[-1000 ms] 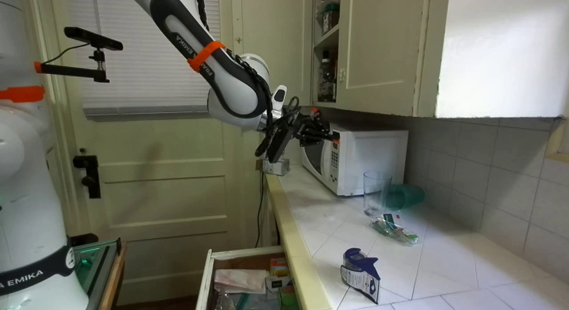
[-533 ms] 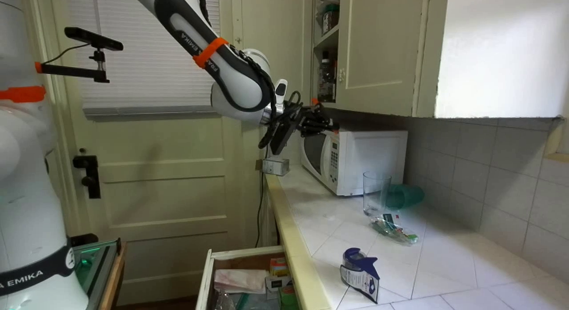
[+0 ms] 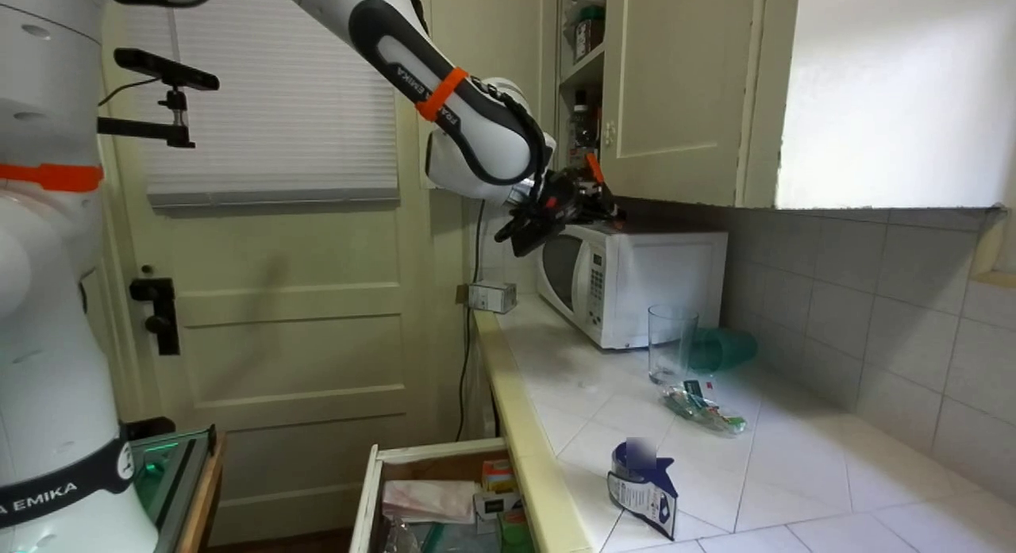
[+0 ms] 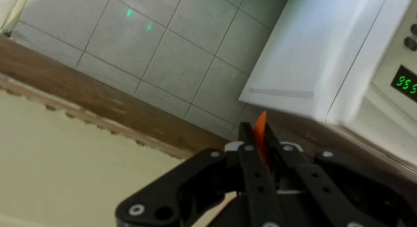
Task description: Put the orange marker inside the glass on the counter
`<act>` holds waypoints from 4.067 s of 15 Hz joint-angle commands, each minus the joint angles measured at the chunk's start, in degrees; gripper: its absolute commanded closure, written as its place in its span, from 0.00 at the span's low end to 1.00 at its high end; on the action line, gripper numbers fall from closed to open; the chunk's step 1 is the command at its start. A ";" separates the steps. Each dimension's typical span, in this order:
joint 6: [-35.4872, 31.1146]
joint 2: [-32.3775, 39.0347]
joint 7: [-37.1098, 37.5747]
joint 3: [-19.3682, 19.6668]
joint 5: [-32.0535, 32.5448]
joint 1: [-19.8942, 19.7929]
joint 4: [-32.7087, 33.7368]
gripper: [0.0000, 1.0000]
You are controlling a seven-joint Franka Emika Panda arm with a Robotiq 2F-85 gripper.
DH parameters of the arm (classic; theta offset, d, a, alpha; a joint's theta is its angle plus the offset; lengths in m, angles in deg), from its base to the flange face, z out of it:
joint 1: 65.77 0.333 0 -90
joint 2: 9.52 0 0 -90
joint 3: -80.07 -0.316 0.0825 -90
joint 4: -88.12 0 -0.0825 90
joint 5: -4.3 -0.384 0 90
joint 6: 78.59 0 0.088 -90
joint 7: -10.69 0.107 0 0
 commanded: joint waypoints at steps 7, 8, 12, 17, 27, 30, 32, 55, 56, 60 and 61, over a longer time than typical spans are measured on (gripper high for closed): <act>-3.38 7.68 2.53 -0.65 0.22 -8.56 -1.97 0.98; -3.30 8.22 2.53 -1.09 0.23 -9.37 -1.76 0.98; -4.42 9.31 1.09 -1.93 0.23 -9.65 1.73 0.98; -5.50 13.68 1.12 -3.95 0.24 -10.75 10.46 0.98; -7.90 23.44 -1.18 -7.09 0.22 -13.78 22.90 0.98; -9.88 25.83 -2.40 -10.15 0.23 -15.61 26.75 0.98; -11.55 26.83 -2.66 -11.22 0.23 -16.72 27.97 0.98; -20.20 28.15 -4.17 -15.14 0.18 -23.59 27.64 0.00; -19.08 26.79 -3.86 -16.32 0.19 -24.79 26.07 0.00; -19.85 23.48 -5.36 -25.08 0.17 -31.80 22.17 0.01; -20.71 22.42 -5.62 -26.82 0.17 -33.26 20.48 0.00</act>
